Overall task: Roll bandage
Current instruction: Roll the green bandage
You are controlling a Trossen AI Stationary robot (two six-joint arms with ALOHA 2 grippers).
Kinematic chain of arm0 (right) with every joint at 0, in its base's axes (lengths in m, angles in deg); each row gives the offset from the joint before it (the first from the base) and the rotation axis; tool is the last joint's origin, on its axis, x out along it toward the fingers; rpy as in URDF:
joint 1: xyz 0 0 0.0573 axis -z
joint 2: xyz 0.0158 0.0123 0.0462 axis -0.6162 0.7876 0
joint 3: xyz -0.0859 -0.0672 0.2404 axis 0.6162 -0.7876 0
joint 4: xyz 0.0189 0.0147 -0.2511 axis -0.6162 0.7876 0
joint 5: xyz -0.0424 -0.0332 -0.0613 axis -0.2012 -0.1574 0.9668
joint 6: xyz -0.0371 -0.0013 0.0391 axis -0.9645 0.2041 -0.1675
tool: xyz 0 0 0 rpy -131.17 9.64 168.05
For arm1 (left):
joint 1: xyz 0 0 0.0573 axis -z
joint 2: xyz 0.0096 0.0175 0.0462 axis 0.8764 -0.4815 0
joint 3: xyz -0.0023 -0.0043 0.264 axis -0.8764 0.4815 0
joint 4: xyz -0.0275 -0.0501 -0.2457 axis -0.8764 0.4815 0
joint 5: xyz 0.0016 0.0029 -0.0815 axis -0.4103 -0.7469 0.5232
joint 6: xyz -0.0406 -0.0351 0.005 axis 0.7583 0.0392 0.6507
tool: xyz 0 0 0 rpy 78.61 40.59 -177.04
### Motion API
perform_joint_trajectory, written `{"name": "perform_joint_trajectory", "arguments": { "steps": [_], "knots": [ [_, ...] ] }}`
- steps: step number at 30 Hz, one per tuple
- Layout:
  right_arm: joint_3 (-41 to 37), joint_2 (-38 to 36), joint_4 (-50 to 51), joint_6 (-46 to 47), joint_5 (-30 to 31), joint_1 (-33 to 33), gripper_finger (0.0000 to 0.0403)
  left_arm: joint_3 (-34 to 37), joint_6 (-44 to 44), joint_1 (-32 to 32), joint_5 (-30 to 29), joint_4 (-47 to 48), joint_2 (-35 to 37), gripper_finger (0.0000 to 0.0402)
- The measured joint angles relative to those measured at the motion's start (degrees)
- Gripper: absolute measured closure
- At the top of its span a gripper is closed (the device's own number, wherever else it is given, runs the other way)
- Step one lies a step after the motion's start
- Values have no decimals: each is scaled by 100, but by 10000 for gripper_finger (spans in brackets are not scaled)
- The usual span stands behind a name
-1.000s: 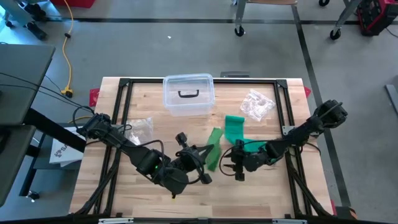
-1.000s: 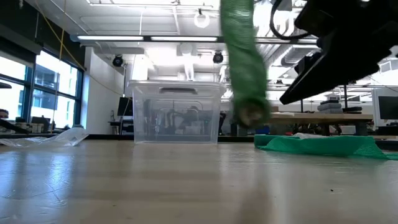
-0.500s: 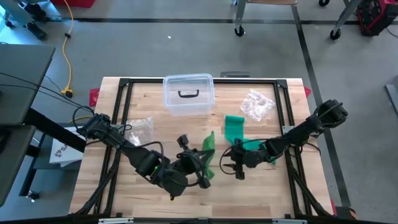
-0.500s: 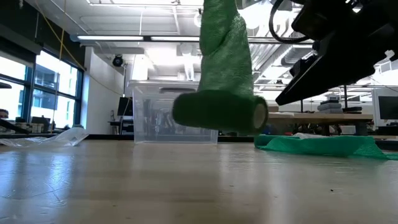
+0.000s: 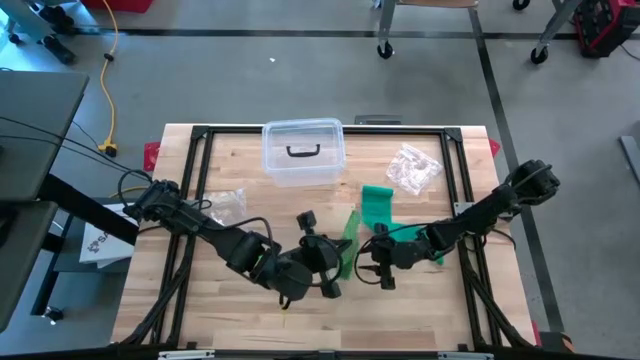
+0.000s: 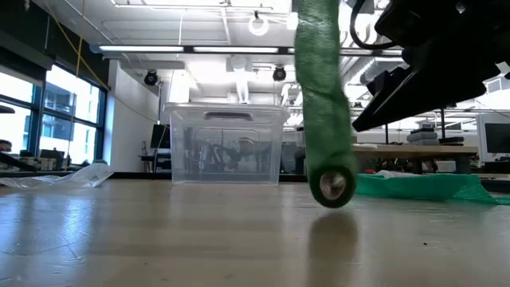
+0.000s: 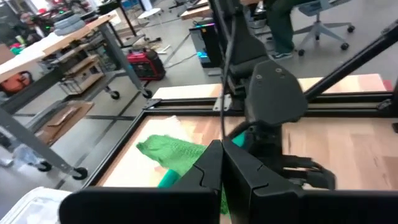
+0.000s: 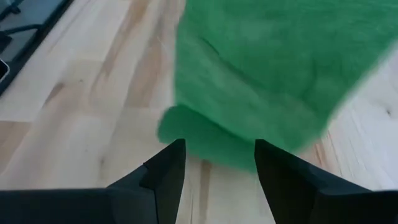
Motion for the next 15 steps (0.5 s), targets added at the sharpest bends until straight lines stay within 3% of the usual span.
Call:
{"name": "perform_joint_trajectory", "arguments": {
  "steps": [5, 15],
  "knots": [
    [0, -311, 697, 208, 111, 16, 208, 0, -56, 2, 30, -2, 0, 401],
    [4, -570, 1023, -169, 100, 183, 160, 0, -204, -4, 208, -8, 0, 402]
  ]
}}
